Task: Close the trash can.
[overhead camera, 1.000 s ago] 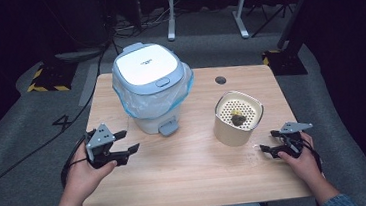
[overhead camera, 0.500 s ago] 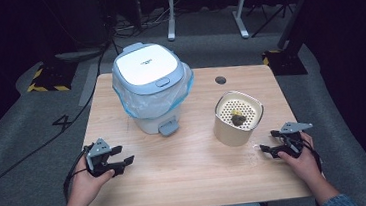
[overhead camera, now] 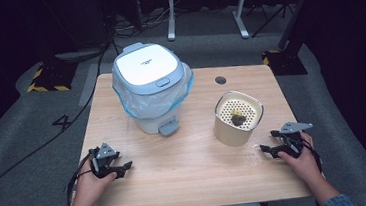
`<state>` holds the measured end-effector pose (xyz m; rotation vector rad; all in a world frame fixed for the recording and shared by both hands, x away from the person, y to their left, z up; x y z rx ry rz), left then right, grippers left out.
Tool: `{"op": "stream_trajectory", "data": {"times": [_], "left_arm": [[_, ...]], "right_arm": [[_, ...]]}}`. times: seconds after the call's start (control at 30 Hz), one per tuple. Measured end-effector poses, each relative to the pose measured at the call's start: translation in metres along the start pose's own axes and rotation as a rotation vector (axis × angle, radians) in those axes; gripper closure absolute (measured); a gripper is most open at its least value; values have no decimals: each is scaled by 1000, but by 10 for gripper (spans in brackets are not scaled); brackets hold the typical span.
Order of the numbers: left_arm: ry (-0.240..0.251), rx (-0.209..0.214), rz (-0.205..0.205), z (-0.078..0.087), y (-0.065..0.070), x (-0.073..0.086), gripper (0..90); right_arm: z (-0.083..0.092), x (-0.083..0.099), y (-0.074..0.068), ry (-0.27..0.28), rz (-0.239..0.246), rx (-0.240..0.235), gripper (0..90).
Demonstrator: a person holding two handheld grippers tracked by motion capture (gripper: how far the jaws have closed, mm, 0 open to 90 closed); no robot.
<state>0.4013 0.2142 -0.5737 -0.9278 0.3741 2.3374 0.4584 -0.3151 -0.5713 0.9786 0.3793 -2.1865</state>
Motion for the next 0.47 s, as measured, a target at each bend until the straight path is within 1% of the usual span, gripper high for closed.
{"op": "stream_trajectory", "data": {"times": [0.03,0.17,0.2,0.23,0.27,0.33,0.47], "left_arm": [[15,-8,4,-2,-1,-1,283],[5,-21,-2,-3,-5,-1,233],[3,-22,12,-4,-4,-1,216],[0,-25,7,-4,-5,-1,199],[-2,-24,0,-4,-6,-1,187],[-13,-7,-16,-5,-4,-1,136],[-13,-4,-18,-5,-4,-1,131]], "right_arm": [[0,0,0,0,0,0,169],[0,0,0,0,0,0,168],[0,0,0,0,0,0,168],[0,0,0,0,0,0,168],[0,0,0,0,1,0,168],[0,0,0,0,0,0,168],[0,0,0,0,1,0,169]]}}
Point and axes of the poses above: each handheld gripper's, and its own axes: z roughly backward along the jaws, x roughly out of its underside, y roughly to its right, the point moved 10 cm from there along -z, roughly forward along the jaws, and after that the axes turned 1 degree about z, right-handed, at the moved point
